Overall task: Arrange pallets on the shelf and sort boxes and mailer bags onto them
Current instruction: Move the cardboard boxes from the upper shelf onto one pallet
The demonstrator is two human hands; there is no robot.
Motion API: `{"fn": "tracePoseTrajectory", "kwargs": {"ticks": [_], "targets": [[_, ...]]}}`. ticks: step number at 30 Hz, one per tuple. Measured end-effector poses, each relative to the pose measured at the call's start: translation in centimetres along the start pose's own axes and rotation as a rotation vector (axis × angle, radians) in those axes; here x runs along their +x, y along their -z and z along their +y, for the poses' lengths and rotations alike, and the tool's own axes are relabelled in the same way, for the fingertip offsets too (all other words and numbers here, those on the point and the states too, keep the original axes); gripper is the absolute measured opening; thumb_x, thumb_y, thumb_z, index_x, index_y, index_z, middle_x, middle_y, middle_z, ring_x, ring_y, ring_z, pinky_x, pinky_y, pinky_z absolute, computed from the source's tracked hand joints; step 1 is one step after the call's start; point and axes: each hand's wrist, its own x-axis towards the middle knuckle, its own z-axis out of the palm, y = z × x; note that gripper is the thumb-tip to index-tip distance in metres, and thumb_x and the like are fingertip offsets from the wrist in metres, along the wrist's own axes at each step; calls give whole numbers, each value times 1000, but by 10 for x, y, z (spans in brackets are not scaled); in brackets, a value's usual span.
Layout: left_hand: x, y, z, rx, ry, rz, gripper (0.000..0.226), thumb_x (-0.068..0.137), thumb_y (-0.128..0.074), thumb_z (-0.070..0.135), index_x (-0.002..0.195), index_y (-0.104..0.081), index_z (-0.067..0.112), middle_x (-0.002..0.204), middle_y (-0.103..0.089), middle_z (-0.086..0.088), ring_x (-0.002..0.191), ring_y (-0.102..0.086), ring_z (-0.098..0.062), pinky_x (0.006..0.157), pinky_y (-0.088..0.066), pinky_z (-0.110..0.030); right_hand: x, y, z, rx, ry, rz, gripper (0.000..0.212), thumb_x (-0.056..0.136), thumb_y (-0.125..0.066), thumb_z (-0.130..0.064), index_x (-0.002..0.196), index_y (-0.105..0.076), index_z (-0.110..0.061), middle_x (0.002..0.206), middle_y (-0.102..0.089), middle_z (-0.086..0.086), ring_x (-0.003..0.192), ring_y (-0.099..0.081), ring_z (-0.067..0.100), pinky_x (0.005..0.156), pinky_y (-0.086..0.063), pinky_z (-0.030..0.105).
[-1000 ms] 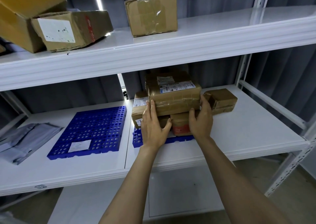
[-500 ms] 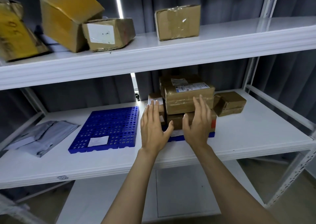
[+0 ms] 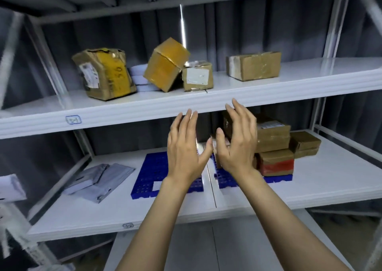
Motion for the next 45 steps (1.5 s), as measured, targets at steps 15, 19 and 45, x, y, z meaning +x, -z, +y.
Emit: {"fn": "tracePoseTrajectory", "kwargs": {"ticks": [15, 19, 45], "targets": [[86, 107, -105, 133, 97, 139, 66, 87, -40, 48, 138, -45, 7, 143, -46, -10, 134, -36, -28, 108, -36, -42, 89, -102, -114, 116, -14, -188, 48, 85, -54, -22, 131, -50, -10, 140, -48, 5, 126, -45, 21, 99, -37, 26], [100, 110, -130, 173, 179, 126, 72, 84, -36, 52, 139, -43, 7, 145, -43, -11, 133, -36, -30, 107, -37, -44, 98, -127, -125, 153, -39, -257, 50, 83, -58, -20, 131, -48, -8, 138, -47, 5, 126, -44, 20, 99, -36, 24], [172, 40, -109, 32, 169, -173, 81, 82, -63, 32, 148, -19, 17, 148, -33, -3, 134, -30, -25, 106, -38, -41, 156, -149, -72, -84, -275, -73, 53, 78, -47, -43, 124, -54, -16, 113, -60, 5, 105, -54, 28, 96, -39, 42]]}}
